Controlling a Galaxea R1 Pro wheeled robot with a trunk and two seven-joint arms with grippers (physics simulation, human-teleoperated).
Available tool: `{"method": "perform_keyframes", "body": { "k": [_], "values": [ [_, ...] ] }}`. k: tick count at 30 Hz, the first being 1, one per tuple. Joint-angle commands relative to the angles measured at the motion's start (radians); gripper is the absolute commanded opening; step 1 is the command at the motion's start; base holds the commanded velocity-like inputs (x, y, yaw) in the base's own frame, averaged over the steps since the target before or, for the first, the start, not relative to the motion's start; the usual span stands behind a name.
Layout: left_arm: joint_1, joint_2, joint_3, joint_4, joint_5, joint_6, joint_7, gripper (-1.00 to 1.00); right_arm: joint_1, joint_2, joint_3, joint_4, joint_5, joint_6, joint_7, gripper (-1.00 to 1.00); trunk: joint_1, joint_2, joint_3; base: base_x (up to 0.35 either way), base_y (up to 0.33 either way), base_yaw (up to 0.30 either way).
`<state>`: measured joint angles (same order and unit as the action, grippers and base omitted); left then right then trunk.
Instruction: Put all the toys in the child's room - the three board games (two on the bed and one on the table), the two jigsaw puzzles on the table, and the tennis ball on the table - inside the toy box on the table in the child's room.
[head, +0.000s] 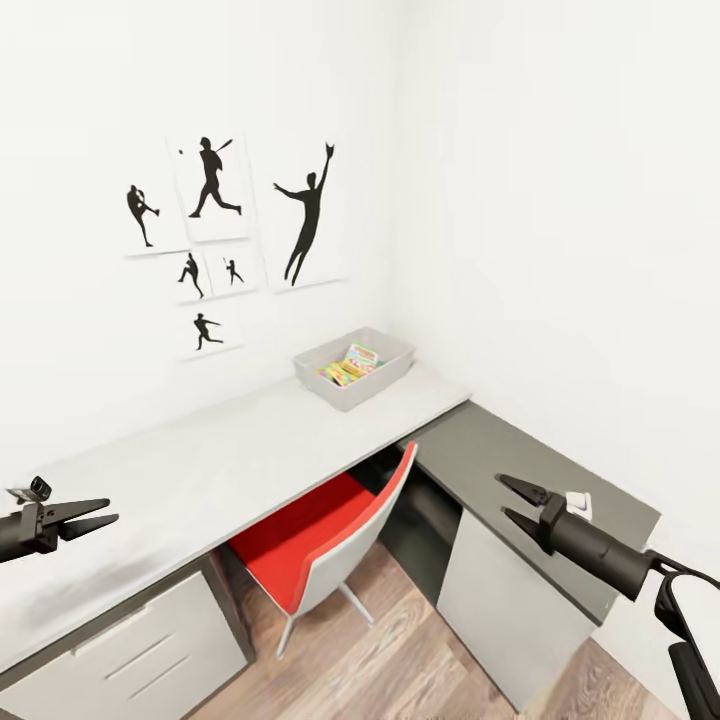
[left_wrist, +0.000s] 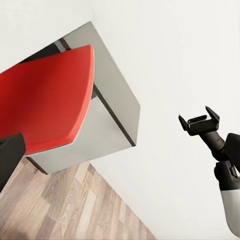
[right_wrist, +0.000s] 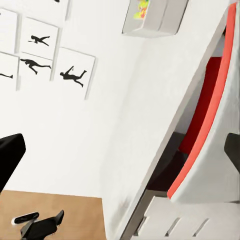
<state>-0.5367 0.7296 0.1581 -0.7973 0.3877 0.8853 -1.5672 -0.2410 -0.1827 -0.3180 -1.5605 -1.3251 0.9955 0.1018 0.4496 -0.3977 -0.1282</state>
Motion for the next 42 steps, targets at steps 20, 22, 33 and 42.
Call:
{"method": "perform_keyframes", "body": {
  "k": [20,22,33,42],
  "values": [
    [0.000,0.001,0.000,0.000,0.000,0.011,-0.004,1.00,-0.001,0.000,-0.001,0.003,0.010,0.005,0.010,1.00,0.000,-0.002,0.000,-0.104,0.028,-0.276],
    [0.000,0.002,0.000,0.000,0.000,0.011,-0.004,1.00,-0.001,0.000,-0.001,0.003,0.010,0.005,0.010,1.00,0.000,-0.002,0.001,-0.001,0.000,-0.279],
    [0.000,0.002,0.000,0.000,0.000,0.011,-0.004,1.00,-0.001,0.000,-0.001,0.003,0.010,0.002,0.010,1.00,0.000,-0.002,0.010,0.000,0.000,-0.268],
    [0.000,0.008,-0.001,0.000,0.000,0.011,-0.004,1.00,-0.001,0.000,0.004,0.002,0.010,0.002,0.010,1.00,0.000,-0.002,0.021,-0.057,0.000,-0.229]
  ]
}}
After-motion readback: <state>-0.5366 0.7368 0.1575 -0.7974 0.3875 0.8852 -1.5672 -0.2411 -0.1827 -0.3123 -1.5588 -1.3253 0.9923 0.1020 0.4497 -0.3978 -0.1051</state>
